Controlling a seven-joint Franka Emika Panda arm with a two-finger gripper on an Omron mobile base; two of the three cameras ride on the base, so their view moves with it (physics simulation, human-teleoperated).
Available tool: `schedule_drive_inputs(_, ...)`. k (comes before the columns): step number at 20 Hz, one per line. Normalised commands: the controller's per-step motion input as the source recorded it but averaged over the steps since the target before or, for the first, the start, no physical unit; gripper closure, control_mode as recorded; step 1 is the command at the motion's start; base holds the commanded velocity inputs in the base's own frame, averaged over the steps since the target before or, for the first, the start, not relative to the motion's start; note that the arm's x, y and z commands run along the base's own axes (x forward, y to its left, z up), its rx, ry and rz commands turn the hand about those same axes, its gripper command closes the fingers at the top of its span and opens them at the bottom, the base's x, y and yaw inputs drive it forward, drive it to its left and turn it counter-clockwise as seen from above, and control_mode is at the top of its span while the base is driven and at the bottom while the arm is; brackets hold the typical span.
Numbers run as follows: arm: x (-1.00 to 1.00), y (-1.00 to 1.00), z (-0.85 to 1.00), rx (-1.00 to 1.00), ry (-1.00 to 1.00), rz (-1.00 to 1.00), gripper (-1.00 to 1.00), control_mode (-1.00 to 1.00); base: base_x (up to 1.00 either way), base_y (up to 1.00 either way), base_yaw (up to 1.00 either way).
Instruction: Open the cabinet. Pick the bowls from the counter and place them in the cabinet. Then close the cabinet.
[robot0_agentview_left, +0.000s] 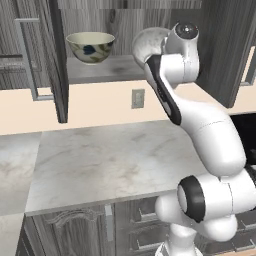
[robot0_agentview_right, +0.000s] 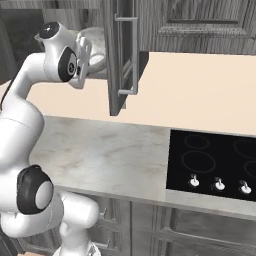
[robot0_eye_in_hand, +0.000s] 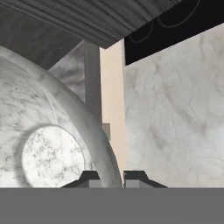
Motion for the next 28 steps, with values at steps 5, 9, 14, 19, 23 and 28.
schedule_drive_inputs(5,0.38,-0.15,0.00,0.00,0.00,0.00,1.00,-1.00,0.00,0.00,0.00)
schedule_drive_inputs(9,0.35,-0.12,0.00,0.00,0.00,0.00,1.00,-1.00,0.00,0.00,0.00)
schedule_drive_inputs(14,0.34,-0.07,0.00,0.00,0.00,0.00,1.00,-1.00,0.00,0.00,0.00)
schedule_drive_inputs(19,0.35,-0.01,0.00,0.00,0.00,0.00,1.00,-1.00,0.00,0.00,0.00)
schedule_drive_inputs(23,0.31,-0.01,-0.02,0.00,0.00,0.00,1.00,-1.00,0.00,0.00,0.00)
schedule_drive_inputs(28,0.16,0.00,-0.13,0.00,0.00,0.00,1.00,-1.00,0.00,0.00,0.00)
